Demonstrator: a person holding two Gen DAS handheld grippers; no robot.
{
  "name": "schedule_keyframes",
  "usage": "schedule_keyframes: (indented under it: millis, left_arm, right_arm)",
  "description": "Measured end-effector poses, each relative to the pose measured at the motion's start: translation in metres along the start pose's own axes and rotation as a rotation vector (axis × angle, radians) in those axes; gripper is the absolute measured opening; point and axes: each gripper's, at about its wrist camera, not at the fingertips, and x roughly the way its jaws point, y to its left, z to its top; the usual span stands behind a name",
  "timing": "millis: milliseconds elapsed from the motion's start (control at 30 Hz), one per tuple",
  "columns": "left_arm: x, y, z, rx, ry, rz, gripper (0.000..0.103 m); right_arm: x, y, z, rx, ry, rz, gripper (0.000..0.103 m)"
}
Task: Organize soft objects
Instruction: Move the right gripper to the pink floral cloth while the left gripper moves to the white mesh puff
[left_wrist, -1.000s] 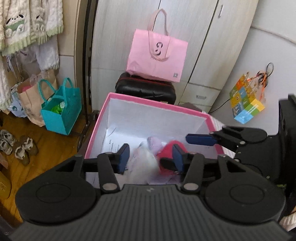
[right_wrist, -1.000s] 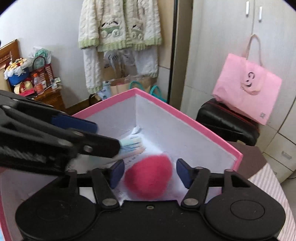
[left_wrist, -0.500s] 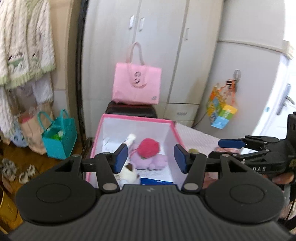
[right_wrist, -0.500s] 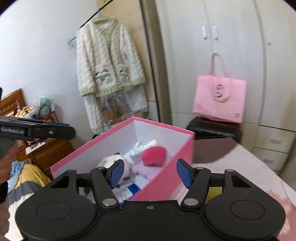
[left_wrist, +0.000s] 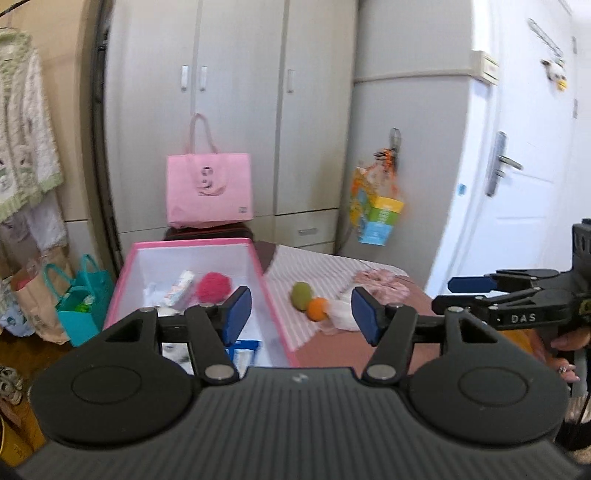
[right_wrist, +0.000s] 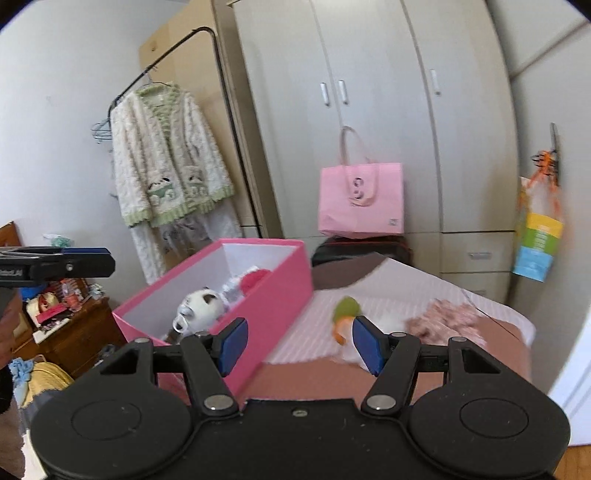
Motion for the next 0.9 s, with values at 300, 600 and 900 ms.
schedule_keyframes:
  millis: [300, 600, 900]
  left_arm:
    - [0.042, -0.049, -0.018, 0.026, 0.059, -0.079, 0.062]
    - [0.115, -0.063, -0.036, -0.044, 0.104, -0.098, 0.064]
    - [0.194, -0.07, -0.053, -0.046, 0.096, -0.037, 0.064]
  right_arm:
    - [-0.022, -0.04, -0.021, -0.01, 0.031, -0.104, 0.07]
    - [-0.002, -0.088, -0.024, 0.033, 0.002, -0.116, 0.07]
    - [0.051, -0.126, -0.034, 0.001, -0.006, -0.174, 0.071]
